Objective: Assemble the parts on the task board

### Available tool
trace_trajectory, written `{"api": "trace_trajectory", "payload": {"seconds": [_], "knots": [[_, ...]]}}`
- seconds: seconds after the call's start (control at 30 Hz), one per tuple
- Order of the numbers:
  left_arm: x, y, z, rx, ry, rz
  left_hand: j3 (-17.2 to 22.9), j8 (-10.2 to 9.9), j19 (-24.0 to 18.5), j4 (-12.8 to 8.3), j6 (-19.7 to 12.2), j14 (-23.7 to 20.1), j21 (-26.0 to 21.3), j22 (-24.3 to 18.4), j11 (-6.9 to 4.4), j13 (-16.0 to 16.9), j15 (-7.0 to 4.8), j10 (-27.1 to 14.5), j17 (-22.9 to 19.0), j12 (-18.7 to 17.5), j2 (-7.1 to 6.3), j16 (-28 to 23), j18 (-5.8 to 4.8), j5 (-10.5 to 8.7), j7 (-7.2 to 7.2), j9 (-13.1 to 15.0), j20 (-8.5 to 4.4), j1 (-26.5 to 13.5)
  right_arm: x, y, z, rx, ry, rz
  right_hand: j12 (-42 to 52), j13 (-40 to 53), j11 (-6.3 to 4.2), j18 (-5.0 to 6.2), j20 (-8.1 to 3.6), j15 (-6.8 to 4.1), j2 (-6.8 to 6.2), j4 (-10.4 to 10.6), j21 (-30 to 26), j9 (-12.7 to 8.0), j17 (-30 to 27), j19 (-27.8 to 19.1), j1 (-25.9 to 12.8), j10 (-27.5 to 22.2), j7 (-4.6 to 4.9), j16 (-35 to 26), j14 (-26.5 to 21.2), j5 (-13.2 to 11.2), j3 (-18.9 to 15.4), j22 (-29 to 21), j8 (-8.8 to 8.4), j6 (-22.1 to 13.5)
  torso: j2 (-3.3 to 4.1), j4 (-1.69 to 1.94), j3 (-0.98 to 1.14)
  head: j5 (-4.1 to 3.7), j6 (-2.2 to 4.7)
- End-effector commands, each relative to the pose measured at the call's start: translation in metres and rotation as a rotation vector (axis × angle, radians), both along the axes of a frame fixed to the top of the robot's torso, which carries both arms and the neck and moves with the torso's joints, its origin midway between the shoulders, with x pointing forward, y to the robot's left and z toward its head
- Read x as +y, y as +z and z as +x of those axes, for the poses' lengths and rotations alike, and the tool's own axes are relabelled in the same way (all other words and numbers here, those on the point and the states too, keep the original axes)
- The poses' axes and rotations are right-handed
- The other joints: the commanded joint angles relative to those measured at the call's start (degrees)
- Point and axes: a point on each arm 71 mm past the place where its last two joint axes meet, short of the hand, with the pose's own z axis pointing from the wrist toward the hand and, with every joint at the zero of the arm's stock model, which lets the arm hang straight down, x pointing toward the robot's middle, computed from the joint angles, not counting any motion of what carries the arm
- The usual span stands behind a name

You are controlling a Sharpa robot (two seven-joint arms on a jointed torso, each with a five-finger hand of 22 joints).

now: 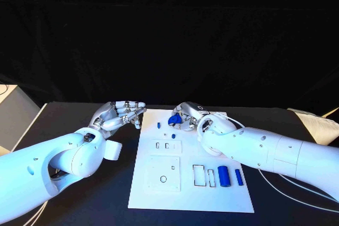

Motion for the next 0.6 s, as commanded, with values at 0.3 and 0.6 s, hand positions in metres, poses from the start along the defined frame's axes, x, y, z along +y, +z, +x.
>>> {"api": "trace_trajectory", "payload": {"seconds": [0.3,0.6], "knots": [[-0.0014,0.0011,-0.0002,-0.007,-0.015,-0.003,0.77,0.27,-0.98,-0.10,-0.56,-0.80,1.07,0.45,0.10,0.08,0.04,0.05,0.02,0.40,-0.20,0.60,0.39,-0.39,0.07,0.27,0.02,-0.67,-0.0046,0.0011,-0.0039,-0.029,0.008,0.017,0.12,15.07,-0.11,-1.06,0.33,0.10,-0.34,-0.09,0.27,-0.02,15.09,4.33,0.28,5.98,-0.11,0.25,5.88,-0.01,-0.49,10.90,-0.13,0.00,-0.02,0.05,-0.04,-0.18,0.03],[-0.0005,0.0008,0.0000,-0.006,-0.014,-0.002,0.77,0.27,-0.98,-0.10,-0.56,-0.80,1.07,0.45,0.10,0.08,0.04,0.05,0.02,0.40,-0.20,0.60,0.39,-0.39,0.07,0.27,0.02,-0.67,-0.0102,0.0016,-0.0085,-0.016,0.011,0.018,0.12,15.07,-0.10,-1.07,0.33,0.11,-0.41,-0.01,0.29,-0.03,15.09,4.35,0.23,5.98,-0.11,0.25,5.88,-0.15,-0.62,10.94,-0.16,-0.02,-0.02,0.08,-0.06,-0.25,-0.08]]}}
